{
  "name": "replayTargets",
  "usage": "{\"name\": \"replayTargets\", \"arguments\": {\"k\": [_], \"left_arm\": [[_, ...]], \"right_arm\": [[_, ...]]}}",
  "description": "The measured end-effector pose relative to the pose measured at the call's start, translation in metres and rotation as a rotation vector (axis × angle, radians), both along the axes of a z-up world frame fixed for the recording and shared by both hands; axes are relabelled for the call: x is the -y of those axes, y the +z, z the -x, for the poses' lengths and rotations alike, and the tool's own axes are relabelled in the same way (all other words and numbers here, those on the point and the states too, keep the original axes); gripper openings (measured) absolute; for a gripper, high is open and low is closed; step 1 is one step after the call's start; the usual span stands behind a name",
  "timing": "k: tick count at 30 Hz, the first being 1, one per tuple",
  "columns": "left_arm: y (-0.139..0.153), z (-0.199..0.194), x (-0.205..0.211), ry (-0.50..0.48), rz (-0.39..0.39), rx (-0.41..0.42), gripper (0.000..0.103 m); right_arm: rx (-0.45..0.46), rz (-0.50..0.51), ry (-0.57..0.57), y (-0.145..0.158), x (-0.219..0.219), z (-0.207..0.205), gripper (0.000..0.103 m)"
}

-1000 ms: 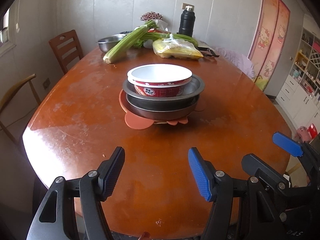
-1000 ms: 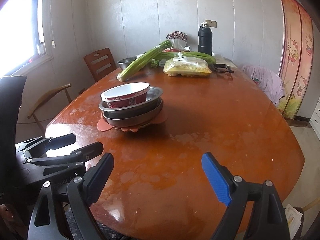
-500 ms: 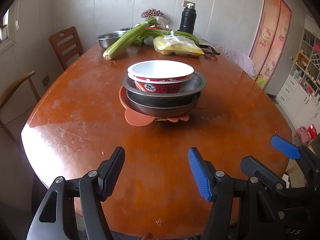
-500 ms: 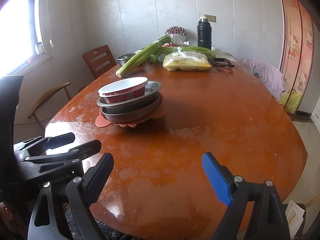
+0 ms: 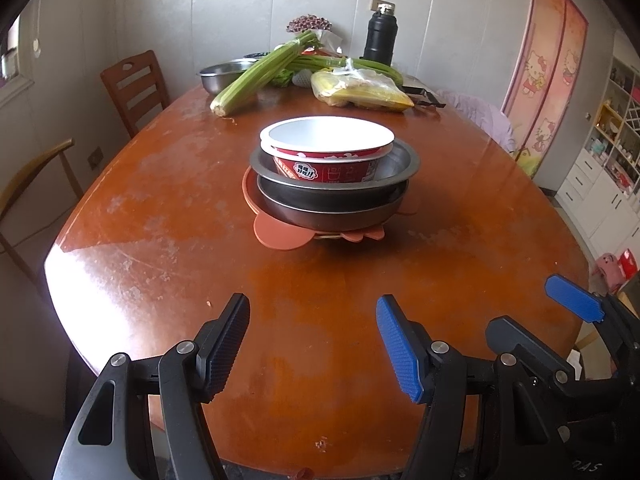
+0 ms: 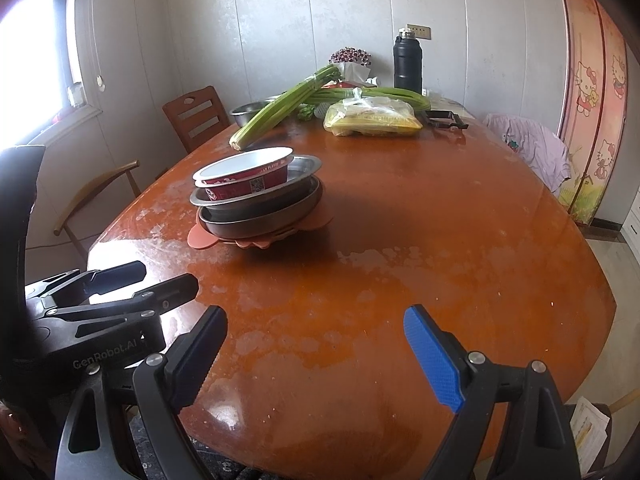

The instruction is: Organize plates and bowls

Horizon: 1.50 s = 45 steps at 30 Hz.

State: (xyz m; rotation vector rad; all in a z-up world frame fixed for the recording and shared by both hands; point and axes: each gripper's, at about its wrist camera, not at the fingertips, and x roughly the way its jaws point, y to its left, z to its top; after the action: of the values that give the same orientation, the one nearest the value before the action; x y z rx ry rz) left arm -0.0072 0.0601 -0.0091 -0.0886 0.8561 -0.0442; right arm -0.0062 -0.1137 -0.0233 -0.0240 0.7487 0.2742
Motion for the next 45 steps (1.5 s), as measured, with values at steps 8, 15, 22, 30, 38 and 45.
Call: {"name": "replayTargets", "arguments": {"k": [8, 15, 22, 30, 38, 45], "left_arm": [[0.0008, -0.0003, -0.0002, 0.003, -0.008, 0.002, 0.068], [-0.0002, -0.0011, 0.0016, -0.002, -0.007, -0.002, 0.068], [-0.0002, -0.0013, 0.0032, -0.002, -0.009, -0.006, 0.068], [0.0003, -0.0001, 0.0047, -0.003, -0.011, -0.005, 0.068], [-0.0014, -0.0028, 0.0039, 0.006, -0.011, -0.015, 0.068], [-0.0065, -0.0089, -0.001, 0.012, -0.013, -0.026, 0.068]], "right_arm": [[-0.002, 0.0, -0.001, -0.0006, 0.0009, 0.0002, 0.09], [-0.006, -0.002, -0.002, -0.0014, 0.0016, 0.0, 0.09], [-0.018, -0.007, -0.013, -0.0051, 0.0036, -0.0032, 0.09], [-0.009, -0.009, -0.019, -0.0044, 0.0063, -0.0021, 0.09], [-0.016, -0.007, -0.013, -0.0056, 0.0059, -0.0012, 0.09], [-0.022, -0.005, -0.014, -0.0096, 0.0058, -0.0056, 0.09]]}}
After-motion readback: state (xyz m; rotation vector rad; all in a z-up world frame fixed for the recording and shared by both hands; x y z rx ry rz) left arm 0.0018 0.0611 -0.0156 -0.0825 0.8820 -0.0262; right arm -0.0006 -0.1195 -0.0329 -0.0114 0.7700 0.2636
